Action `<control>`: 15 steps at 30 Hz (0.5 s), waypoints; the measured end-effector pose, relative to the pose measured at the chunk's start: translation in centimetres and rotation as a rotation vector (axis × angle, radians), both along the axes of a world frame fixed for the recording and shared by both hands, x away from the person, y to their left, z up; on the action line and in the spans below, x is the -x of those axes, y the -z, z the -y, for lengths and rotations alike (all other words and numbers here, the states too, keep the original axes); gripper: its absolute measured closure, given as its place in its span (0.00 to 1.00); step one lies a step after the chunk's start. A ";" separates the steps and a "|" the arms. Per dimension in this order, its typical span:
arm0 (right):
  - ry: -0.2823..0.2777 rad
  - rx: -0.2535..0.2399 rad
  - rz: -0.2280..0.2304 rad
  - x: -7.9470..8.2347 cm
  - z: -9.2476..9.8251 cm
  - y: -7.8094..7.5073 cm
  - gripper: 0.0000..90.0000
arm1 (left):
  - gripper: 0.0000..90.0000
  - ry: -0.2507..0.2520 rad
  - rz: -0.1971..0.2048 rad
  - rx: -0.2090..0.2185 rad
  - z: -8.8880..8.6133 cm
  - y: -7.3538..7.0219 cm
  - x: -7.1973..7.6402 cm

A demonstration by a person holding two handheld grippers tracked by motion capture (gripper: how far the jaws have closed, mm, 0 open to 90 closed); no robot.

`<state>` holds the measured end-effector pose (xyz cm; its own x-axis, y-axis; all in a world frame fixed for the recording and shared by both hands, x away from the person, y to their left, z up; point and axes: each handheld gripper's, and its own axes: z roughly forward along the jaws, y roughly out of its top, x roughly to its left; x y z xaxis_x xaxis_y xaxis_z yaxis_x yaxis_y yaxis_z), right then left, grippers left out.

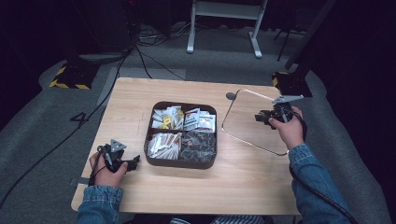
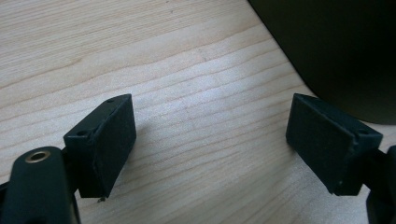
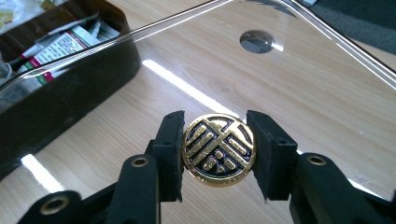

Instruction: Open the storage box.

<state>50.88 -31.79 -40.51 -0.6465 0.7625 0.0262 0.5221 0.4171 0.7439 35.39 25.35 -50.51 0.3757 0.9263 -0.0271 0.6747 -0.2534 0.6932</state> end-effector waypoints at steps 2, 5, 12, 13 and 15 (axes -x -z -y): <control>0.004 -0.002 -0.007 0.0 0.2 0.4 0.66 | 0.18 0.000 0.000 0.000 0.0 0.0 0.0; 0.010 -0.003 -0.014 -0.1 0.5 0.9 0.65 | 0.18 0.000 0.000 0.000 0.0 0.0 0.0; 0.024 0.001 -0.032 -0.2 1.1 2.3 0.66 | 0.18 0.000 0.000 0.000 0.0 0.0 0.0; 0.028 0.002 -0.037 -0.2 1.2 2.5 0.66 | 0.18 0.000 0.000 0.000 0.0 0.0 0.0; 0.029 0.005 -0.042 -0.3 1.3 3.0 0.66 | 0.18 0.000 0.000 0.000 0.0 0.0 0.0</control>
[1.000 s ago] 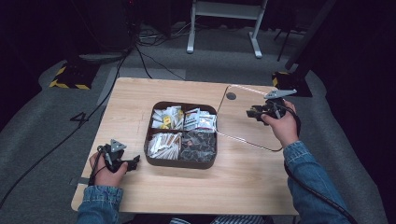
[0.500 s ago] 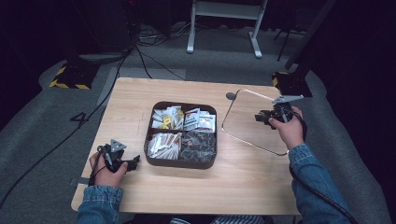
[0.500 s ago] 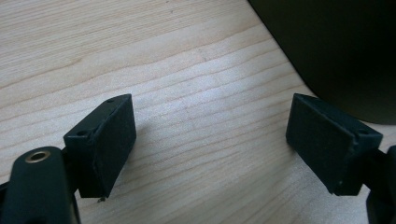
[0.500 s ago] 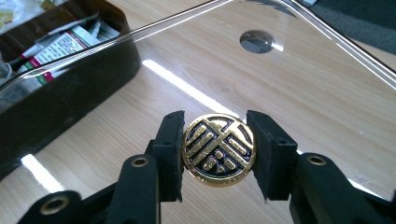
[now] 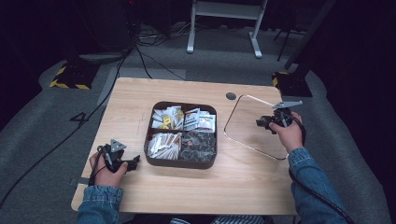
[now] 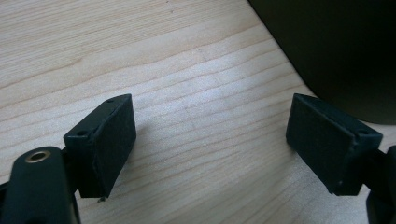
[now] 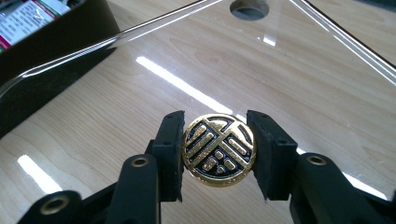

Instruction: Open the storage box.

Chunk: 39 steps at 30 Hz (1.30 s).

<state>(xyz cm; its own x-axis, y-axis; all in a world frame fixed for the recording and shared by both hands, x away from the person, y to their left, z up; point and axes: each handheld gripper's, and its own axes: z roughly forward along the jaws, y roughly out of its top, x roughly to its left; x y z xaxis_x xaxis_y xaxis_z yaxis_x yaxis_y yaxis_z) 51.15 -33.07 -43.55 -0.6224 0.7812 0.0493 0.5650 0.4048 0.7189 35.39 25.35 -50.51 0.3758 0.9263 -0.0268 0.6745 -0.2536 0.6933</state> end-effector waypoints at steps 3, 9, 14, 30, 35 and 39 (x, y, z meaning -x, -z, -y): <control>0.001 -0.001 -0.010 0.0 0.1 0.8 0.66 | 0.18 0.000 0.000 0.000 0.0 0.0 0.0; 0.006 0.002 -0.027 -0.1 0.2 2.0 0.66 | 0.18 0.000 0.000 0.000 0.0 0.0 0.0; 0.012 -0.005 -0.043 0.0 0.3 3.0 0.66 | 0.18 -0.001 0.000 0.000 0.0 0.0 0.0; 0.022 -0.021 -0.057 0.2 0.3 5.1 0.65 | 0.18 0.000 0.000 0.000 0.0 0.0 0.0; 0.019 -0.025 -0.047 0.3 0.4 5.2 0.65 | 0.18 0.000 0.000 -0.001 0.0 0.0 0.0; 0.040 -0.076 -0.025 0.5 0.4 5.2 0.54 | 0.18 -0.002 0.000 0.001 0.0 0.0 0.0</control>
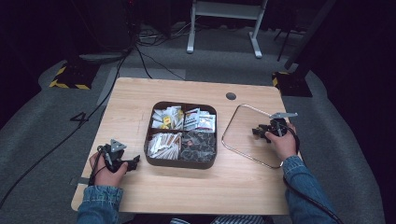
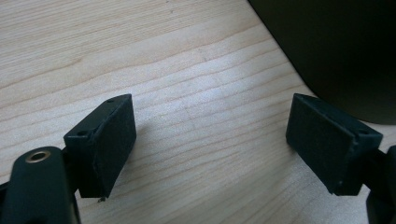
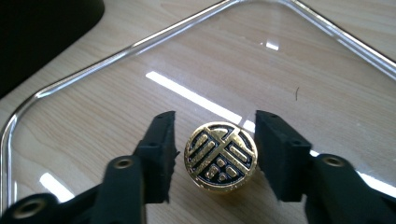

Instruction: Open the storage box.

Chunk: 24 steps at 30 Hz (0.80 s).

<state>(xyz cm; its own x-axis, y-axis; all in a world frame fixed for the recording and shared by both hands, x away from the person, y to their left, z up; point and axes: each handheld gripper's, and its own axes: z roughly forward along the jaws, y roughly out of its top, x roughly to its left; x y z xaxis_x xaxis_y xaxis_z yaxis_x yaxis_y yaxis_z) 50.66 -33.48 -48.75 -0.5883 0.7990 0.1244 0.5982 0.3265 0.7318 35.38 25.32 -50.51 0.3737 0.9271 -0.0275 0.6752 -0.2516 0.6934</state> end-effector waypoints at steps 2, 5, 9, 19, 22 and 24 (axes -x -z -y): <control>0.022 -0.015 0.014 0.2 0.0 -0.2 0.47 | 0.18 -0.006 0.000 0.000 0.1 0.0 0.0; 0.039 -0.044 0.045 0.7 -0.1 -0.6 0.41 | 0.18 -0.009 0.000 0.001 0.1 0.0 0.0; 0.049 -0.086 0.081 1.7 -0.1 -1.8 0.38 | 0.18 -0.008 0.001 0.001 0.1 0.0 0.0; -0.050 -0.125 0.108 4.8 -1.1 -4.2 0.35 | 0.19 0.001 -0.019 -0.011 0.5 -0.2 0.0; -0.066 -0.132 0.120 5.4 -1.5 -4.7 0.35 | 0.23 0.006 -0.038 -0.016 0.7 -0.7 -0.2; -0.073 -0.126 0.129 5.6 -1.6 -4.8 0.35 | 0.24 0.001 -0.030 -0.005 0.8 -1.0 -0.2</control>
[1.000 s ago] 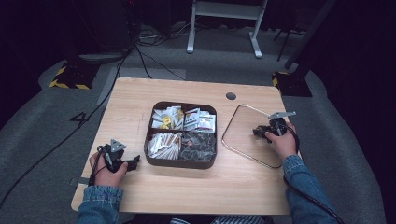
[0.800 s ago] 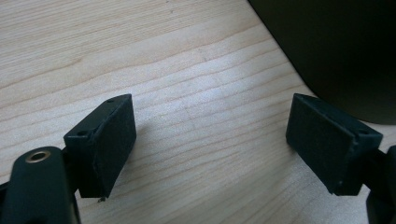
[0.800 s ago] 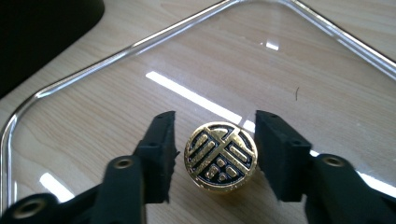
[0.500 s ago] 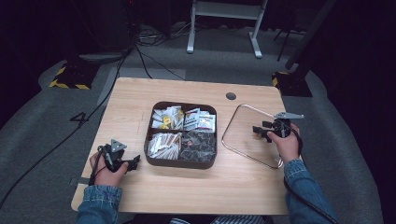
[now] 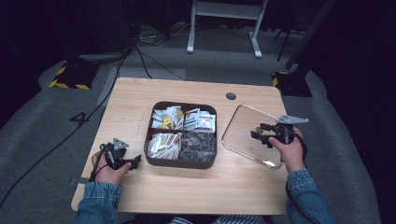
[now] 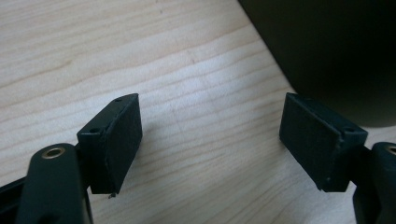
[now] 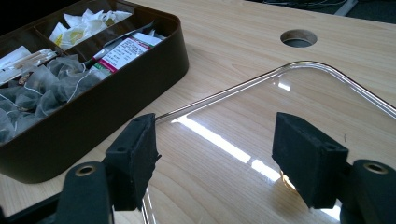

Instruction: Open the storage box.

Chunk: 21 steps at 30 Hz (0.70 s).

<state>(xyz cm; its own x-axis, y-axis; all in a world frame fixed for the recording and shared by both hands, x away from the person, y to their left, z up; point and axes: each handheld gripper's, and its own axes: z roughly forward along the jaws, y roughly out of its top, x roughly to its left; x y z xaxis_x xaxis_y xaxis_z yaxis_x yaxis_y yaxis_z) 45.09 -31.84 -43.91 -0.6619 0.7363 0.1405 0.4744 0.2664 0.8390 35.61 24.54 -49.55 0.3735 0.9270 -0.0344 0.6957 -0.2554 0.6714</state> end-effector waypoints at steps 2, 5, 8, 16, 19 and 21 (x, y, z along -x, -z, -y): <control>0.002 -0.010 -0.004 0.2 0.0 -0.1 0.35 | 0.25 -0.001 0.002 0.000 -0.1 -0.4 0.0; 0.013 -0.021 -0.001 0.4 0.2 -0.1 0.35 | 0.27 -0.009 0.016 0.021 -0.1 -1.2 0.0; 0.020 -0.021 0.003 0.6 0.3 -0.1 0.36 | 0.29 -0.014 0.027 0.041 -0.2 -2.2 0.0; 0.041 -0.038 0.002 1.4 0.9 0.2 0.39 | 0.33 -0.006 0.071 0.075 0.4 -4.4 -0.3; 0.052 -0.039 0.025 1.6 0.9 0.4 0.39 | 0.34 0.005 0.083 0.088 0.7 -5.2 -0.4; 0.049 -0.041 0.024 1.8 0.8 0.5 0.39 | 0.34 0.009 0.098 0.090 1.1 -5.7 -0.4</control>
<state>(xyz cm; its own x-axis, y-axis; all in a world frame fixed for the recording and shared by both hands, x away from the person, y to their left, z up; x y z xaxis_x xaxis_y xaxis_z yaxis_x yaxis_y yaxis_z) 43.34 -32.61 -44.40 -0.6285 0.7621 0.1553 0.4655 0.2086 0.8601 36.04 23.47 -43.85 0.3879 0.9182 -0.0798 0.6232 -0.1975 0.7567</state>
